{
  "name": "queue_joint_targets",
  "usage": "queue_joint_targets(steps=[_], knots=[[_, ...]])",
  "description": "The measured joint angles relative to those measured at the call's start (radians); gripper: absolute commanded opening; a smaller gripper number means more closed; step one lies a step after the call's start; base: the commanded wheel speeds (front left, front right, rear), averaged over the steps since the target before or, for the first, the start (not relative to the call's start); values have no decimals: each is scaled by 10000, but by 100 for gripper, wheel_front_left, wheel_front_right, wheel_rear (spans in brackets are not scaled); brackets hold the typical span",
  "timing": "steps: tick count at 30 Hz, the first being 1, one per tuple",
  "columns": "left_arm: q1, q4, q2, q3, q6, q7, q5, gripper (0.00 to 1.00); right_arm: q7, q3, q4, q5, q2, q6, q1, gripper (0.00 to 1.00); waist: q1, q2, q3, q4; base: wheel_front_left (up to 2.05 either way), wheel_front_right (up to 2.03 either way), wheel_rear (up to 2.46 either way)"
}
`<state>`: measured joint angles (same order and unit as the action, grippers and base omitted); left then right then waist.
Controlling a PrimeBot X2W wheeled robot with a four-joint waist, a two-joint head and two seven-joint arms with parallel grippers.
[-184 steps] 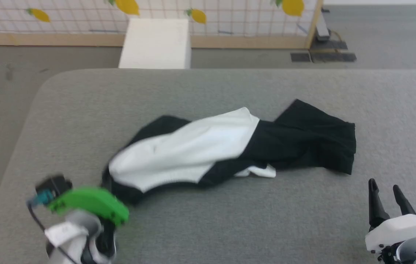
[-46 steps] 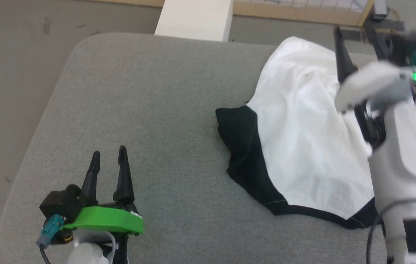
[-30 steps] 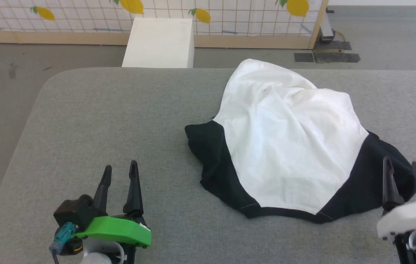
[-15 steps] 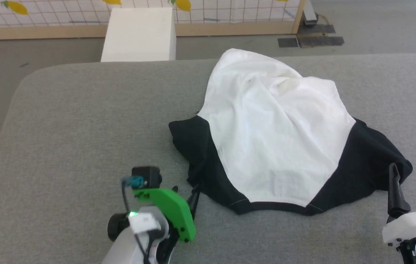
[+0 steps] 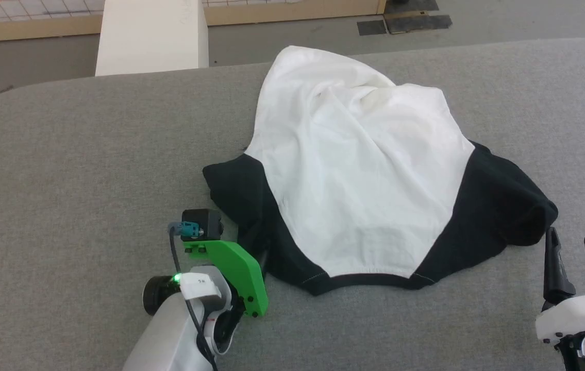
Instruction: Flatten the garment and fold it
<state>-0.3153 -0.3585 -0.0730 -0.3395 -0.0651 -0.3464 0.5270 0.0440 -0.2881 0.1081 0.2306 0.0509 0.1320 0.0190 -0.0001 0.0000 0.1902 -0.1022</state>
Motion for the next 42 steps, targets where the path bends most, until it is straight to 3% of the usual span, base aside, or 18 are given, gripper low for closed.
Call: queue_joint_targets(steps=[1,7,15,21,31,32,34,42], knots=[[-29,-56,2,-8,65,105,2,0,0,-2,8,0,0,0,0,100,0,0,31,-19,0,0,0],[-35,-228,23,-10,305,541,130,0,-192,77,65,-36,2,0,-5,100,0,0,32,47,0,0,0],[445,918,46,219,334,1383,493,0,-3461,351,148,-391,0,0,-259,100,1,0,35,267,0,0,0],[1027,1687,46,125,276,1363,587,0,-4725,491,182,-545,-4,0,263,100,0,0,190,421,0,0,0],[1104,2013,52,10,199,1275,637,0,-5047,546,1177,-966,10,0,1505,100,0,0,567,650,0,0,0],[1104,2015,50,4,198,1275,637,0,-5047,556,1273,-966,17,0,1604,37,0,0,600,657,0,0,0],[1103,2023,50,-13,198,1275,637,0,-5022,568,1384,-961,38,0,1748,0,0,0,649,671,0,0,0],[1096,2069,54,-35,213,1507,706,0,-5018,612,1360,-798,31,0,1870,0,0,0,630,687,0,0,0]])
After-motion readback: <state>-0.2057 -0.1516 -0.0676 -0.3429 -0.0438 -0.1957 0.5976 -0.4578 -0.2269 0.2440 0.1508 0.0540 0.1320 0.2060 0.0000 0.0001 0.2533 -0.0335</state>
